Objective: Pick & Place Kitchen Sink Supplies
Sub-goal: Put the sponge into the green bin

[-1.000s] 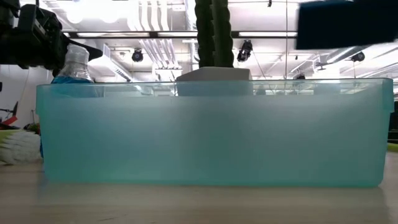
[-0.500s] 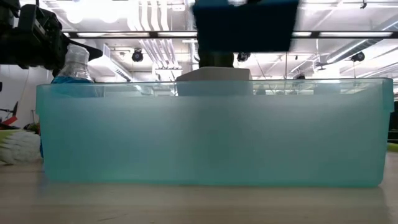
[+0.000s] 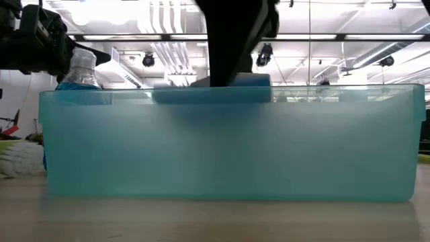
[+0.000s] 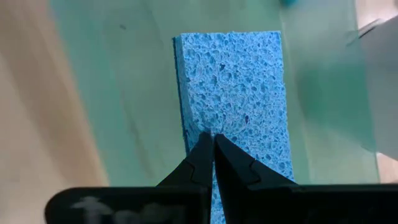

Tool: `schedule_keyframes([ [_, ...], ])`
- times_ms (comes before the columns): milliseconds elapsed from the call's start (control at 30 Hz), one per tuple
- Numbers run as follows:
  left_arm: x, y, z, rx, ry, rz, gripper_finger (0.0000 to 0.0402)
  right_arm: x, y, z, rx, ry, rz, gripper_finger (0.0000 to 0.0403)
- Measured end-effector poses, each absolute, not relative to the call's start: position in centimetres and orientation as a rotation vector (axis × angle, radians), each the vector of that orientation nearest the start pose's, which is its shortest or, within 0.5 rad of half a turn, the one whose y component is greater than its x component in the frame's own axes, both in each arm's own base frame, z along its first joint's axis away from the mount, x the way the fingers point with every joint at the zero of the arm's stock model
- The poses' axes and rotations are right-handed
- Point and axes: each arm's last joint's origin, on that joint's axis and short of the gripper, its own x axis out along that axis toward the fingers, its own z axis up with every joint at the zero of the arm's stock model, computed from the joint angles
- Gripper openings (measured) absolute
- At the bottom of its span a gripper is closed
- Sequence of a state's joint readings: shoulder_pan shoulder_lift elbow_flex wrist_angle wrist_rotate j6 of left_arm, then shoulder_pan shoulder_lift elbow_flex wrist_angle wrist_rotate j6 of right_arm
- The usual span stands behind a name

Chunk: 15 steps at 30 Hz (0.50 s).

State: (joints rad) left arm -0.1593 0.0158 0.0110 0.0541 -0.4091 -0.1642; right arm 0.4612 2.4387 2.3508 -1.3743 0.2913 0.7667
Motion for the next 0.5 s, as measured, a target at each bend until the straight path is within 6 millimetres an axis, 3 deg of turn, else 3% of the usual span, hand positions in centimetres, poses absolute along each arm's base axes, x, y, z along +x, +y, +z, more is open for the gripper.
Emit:
schedule_keyframes([
  [167, 9.6, -0.4, 17.1, -0.177, -0.069, 0.245, 0.0000, 43.9, 20.4, 20.3, 0.074, 1.325, -0.375, 0.0008],
  [500, 9.6, -0.4, 17.1, -0.178, -0.071, 0.245, 0.0000, 44.4, 20.2, 20.0, -0.006, 1.313, -0.295, 0.0008],
])
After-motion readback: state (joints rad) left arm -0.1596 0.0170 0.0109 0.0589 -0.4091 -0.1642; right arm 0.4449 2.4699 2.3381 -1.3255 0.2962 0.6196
